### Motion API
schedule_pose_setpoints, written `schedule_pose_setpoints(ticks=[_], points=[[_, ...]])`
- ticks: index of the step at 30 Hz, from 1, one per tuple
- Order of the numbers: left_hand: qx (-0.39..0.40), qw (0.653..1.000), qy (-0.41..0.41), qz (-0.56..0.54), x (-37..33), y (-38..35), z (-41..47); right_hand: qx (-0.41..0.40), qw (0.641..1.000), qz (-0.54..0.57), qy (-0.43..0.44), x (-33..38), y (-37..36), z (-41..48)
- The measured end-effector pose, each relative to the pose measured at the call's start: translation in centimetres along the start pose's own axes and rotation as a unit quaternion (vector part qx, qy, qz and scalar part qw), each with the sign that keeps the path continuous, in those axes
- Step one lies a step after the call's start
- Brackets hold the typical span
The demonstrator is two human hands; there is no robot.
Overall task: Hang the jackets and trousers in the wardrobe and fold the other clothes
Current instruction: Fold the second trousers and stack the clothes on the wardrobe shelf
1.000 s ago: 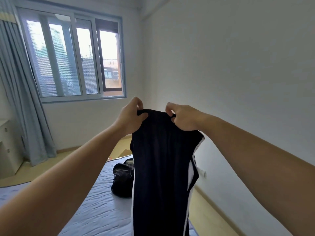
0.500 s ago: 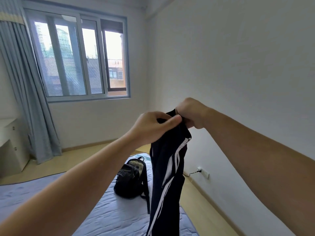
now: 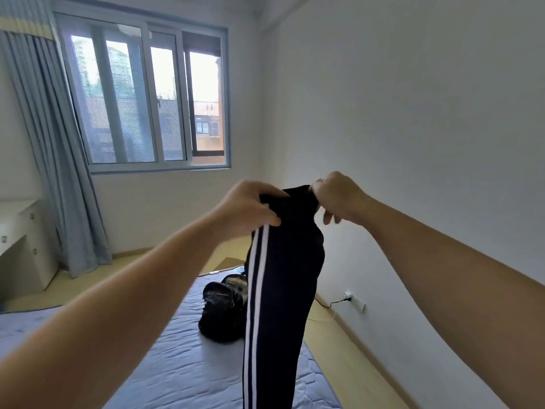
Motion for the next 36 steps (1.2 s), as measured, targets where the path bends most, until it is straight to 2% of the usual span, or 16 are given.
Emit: schedule_pose_setpoints(ticks=[2, 4, 8, 13, 18, 23, 27, 33, 34, 36], points=[[0.033, 0.999, -0.024, 0.036, 0.1, 1.8, 0.9, 0.012, 0.990, -0.122, 0.071, 0.2, -0.2, -0.5], [0.055, 0.995, -0.045, 0.071, 0.3, 2.8, 1.5, 0.018, 0.983, -0.149, 0.109, 0.3, -0.4, -0.6], [0.032, 0.999, -0.029, 0.019, 1.7, 3.8, 2.1, 0.025, 0.983, -0.070, 0.170, 2.1, -0.6, -0.7], [0.021, 0.999, 0.003, -0.040, 3.2, 3.6, 1.7, 0.007, 0.981, 0.121, 0.151, 2.4, -0.4, -0.9], [0.003, 0.983, 0.085, -0.160, 5.4, 3.8, 1.4, -0.020, 0.980, 0.100, 0.169, 3.1, -1.2, -1.0], [0.041, 0.972, 0.127, -0.194, 7.4, 2.8, 1.4, 0.001, 0.981, 0.126, 0.145, 2.5, -2.1, -0.7], [0.053, 0.979, 0.117, -0.157, 7.1, 1.7, 1.5, 0.006, 0.979, 0.176, 0.106, 0.9, -2.9, -0.1], [0.015, 0.994, 0.050, -0.098, 6.1, 0.6, 2.5, 0.007, 0.963, 0.263, 0.062, -0.7, -3.4, 0.4], [0.000, 0.997, 0.038, -0.062, 6.0, 0.4, 2.8, 0.002, 0.962, 0.266, 0.064, -0.8, -3.4, 0.4], [-0.014, 0.996, -0.012, 0.083, 5.0, -0.4, 3.2, -0.007, 0.963, 0.258, 0.076, -0.9, -3.6, 0.3]])
Point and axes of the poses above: each hand's wrist, its own z-axis towards the middle knuckle, its own y-axis out of the back of the hand, x = y × z, the point moved 8 cm from there along z, towards the middle knuckle
